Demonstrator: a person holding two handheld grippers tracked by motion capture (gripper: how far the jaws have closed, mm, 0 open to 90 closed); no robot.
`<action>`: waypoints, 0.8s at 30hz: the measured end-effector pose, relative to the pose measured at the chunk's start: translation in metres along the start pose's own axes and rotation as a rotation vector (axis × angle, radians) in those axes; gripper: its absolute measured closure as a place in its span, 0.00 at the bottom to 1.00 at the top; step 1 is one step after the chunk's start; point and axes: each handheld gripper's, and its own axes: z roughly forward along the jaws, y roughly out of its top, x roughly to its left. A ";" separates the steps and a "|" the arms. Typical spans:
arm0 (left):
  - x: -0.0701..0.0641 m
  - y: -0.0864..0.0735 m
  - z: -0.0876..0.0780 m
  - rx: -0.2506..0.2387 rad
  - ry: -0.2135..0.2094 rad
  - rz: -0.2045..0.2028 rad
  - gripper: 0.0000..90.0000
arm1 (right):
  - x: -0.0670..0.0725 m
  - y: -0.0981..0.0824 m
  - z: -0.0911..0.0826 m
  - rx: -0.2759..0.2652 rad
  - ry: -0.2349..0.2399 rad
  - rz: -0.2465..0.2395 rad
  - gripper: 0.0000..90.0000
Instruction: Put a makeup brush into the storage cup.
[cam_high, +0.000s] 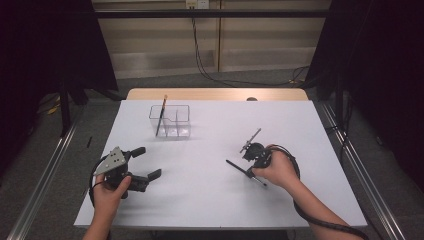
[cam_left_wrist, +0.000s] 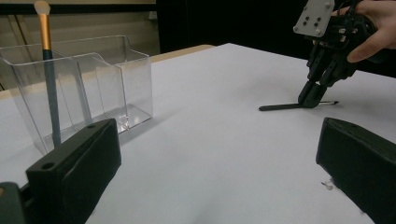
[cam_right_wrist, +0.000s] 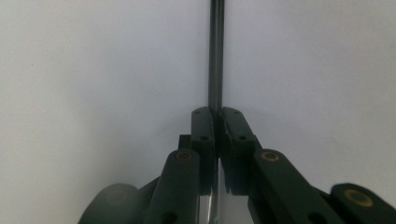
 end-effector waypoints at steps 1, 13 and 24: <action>0.000 0.000 0.000 0.004 -0.001 0.003 0.00 | 0.001 0.000 0.000 0.002 -0.004 -0.001 0.94; 0.000 0.000 0.001 0.003 -0.010 -0.003 0.00 | 0.000 0.000 0.000 -0.001 0.004 -0.007 0.95; -0.001 0.001 0.002 0.006 -0.018 -0.005 0.00 | 0.001 -0.001 -0.003 -0.033 0.043 -0.019 0.95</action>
